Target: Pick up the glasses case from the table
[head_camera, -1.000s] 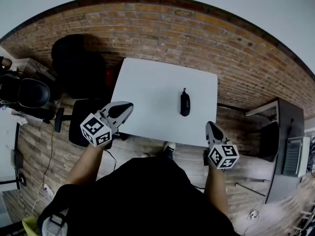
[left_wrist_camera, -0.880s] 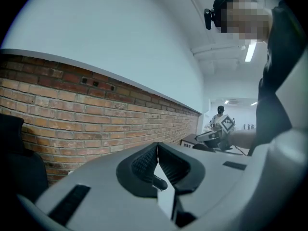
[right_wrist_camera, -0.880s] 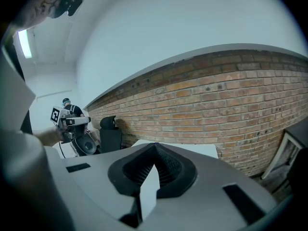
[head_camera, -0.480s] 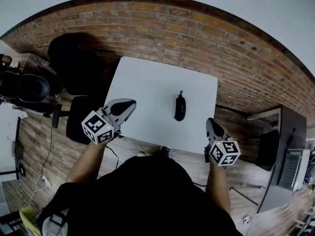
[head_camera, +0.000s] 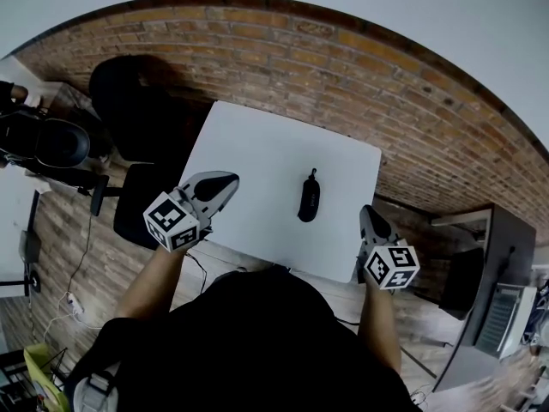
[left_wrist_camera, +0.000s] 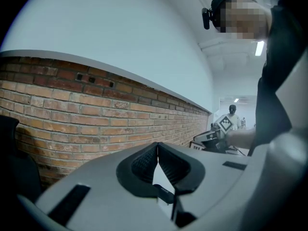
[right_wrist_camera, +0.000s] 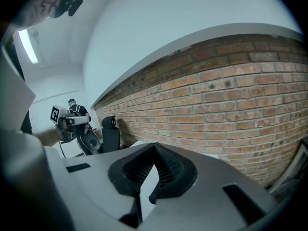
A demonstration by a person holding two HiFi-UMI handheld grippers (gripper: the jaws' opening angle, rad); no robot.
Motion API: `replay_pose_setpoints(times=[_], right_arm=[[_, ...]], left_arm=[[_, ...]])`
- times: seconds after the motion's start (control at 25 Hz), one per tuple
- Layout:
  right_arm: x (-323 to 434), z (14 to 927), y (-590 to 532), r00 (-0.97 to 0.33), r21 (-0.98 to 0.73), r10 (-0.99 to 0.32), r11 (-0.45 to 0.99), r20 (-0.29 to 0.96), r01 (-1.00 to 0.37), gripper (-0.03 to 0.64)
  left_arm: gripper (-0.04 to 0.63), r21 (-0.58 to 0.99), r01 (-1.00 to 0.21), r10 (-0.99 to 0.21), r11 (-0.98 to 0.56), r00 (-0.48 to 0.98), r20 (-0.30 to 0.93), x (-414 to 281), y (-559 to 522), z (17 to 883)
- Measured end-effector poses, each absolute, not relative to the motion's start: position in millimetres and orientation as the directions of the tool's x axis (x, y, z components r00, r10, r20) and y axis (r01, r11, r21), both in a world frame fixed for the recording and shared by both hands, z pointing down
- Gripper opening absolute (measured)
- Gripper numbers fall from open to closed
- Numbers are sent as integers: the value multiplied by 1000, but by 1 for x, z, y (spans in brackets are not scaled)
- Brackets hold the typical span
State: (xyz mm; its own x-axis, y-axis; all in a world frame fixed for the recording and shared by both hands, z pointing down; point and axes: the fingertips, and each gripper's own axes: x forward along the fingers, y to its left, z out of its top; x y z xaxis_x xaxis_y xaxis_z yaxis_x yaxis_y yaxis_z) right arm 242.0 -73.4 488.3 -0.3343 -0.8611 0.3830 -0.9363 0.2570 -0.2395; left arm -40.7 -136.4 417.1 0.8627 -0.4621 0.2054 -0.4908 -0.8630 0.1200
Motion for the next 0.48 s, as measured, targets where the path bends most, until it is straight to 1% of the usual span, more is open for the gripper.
replay_pose_setpoints(times=[0.32,0.48], right_arm=[[262,488,-92,-370,-240,-853,297,369,-924,15],[272,491,-96,-379,-246,-849,304,368,-920,15]], left_arm=[[12,104,-527,-500,-843,841,208,-22,-144,412],[12,97,-527,-500,-845,841,207,-8,-144,411]])
